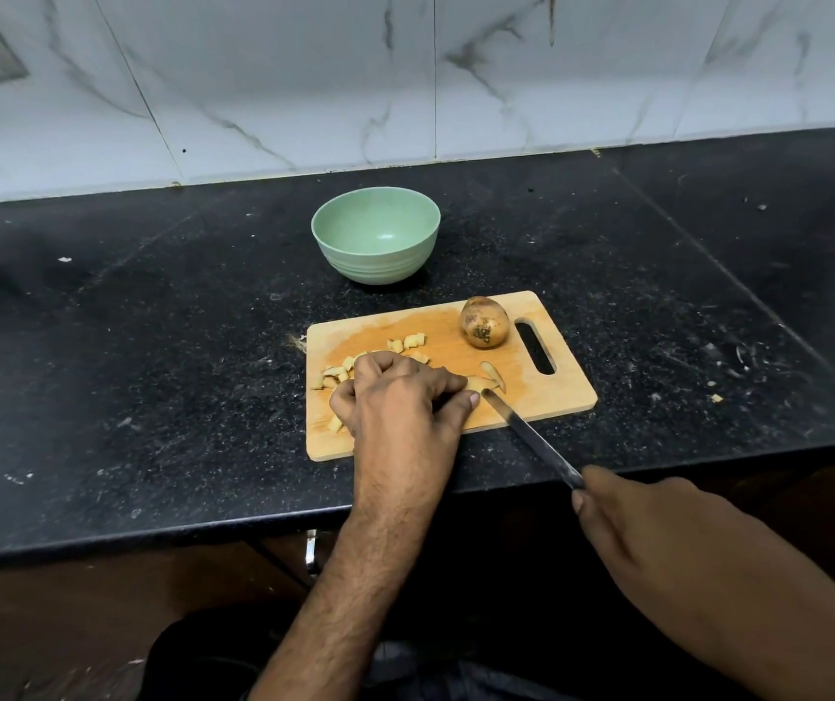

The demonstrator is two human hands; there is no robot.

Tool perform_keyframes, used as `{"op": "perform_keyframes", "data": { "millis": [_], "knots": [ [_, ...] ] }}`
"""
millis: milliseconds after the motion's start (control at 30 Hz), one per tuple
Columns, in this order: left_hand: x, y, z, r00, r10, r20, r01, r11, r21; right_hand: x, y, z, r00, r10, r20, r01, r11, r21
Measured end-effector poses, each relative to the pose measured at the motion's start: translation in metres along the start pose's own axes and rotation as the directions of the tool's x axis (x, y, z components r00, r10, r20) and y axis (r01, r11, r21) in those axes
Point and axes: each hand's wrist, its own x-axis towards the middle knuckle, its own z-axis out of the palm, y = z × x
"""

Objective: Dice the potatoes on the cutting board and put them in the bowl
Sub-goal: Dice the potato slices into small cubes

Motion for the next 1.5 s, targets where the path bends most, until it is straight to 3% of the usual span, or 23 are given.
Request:
{"op": "perform_keyframes", "data": {
  "millis": [300,900,1233,1500],
  "knots": [
    [-0.002,-0.007,0.001,1.000,0.020,0.014,-0.020,0.999,-0.029,0.011,-0.017,0.000,0.988,-0.040,-0.151,0.040,0.999,-0.003],
    [0.001,-0.006,-0.001,1.000,0.003,0.027,-0.001,0.998,-0.066,0.032,-0.029,0.006,0.989,-0.080,-0.121,0.074,0.996,-0.053],
    [-0.001,-0.005,-0.001,1.000,-0.017,-0.006,0.017,0.996,-0.093,0.004,-0.004,0.001,0.997,-0.031,0.070,0.036,0.996,-0.077],
    [-0.003,-0.008,-0.005,0.999,-0.035,0.006,0.036,0.990,-0.135,-0.004,-0.011,-0.006,0.998,-0.017,-0.063,0.016,1.000,-0.026]
  ]
}}
